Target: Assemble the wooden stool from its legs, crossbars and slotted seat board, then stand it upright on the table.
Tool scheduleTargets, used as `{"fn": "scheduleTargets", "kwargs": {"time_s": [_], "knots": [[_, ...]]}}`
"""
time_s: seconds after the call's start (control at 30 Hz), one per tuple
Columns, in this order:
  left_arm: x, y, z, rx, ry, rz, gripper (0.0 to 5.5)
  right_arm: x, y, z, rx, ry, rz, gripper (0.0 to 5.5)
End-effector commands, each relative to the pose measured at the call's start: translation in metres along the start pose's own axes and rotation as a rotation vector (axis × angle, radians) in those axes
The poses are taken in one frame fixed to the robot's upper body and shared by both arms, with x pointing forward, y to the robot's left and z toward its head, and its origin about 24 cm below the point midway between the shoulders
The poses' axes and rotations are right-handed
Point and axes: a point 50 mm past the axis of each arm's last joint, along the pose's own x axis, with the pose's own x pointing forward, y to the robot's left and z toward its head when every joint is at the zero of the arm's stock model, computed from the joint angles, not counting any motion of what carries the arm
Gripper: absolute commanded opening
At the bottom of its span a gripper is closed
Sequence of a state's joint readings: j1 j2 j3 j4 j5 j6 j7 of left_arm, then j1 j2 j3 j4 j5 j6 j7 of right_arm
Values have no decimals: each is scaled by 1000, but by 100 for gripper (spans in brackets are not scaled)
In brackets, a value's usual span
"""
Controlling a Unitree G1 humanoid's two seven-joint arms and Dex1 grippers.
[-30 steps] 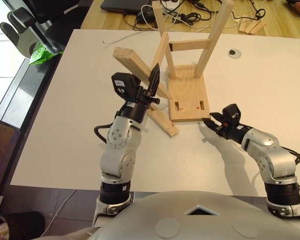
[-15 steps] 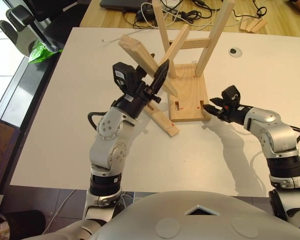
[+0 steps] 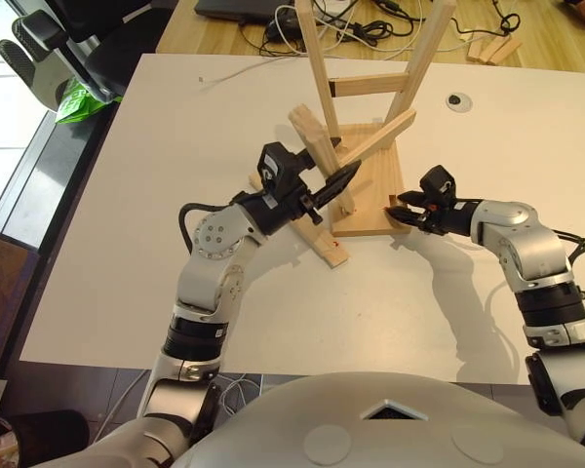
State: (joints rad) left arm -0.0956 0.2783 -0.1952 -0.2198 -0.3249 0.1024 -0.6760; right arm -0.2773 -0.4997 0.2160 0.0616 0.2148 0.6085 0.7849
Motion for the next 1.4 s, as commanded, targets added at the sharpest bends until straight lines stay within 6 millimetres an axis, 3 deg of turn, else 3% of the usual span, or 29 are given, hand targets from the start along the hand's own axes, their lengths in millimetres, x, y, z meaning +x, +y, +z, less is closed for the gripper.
{"fn": "scheduleTargets", "kwargs": {"time_s": [0.03, 0.2, 0.4, 1.03, 1.27, 1.4], "knots": [[-7, 1, -17, 24, 111, -47, 206, -6, -9, 2, -33, 28, 8, 197], [-6, 13, -5, 75, 82, -45, 206, -10, -13, 2, -41, 35, 17, 197], [0, 11, 8, 85, 46, -94, 206, -12, -15, 0, -41, 39, 24, 197], [-11, -3, -8, 13, 132, -205, 206, -31, -36, 15, -108, 78, 187, 197], [-13, 32, -6, -122, 133, -99, 206, -40, -41, 28, -142, 72, 260, 197], [-14, 39, -6, -114, 168, -124, 206, -42, -38, 33, -126, 40, 299, 197]]}}
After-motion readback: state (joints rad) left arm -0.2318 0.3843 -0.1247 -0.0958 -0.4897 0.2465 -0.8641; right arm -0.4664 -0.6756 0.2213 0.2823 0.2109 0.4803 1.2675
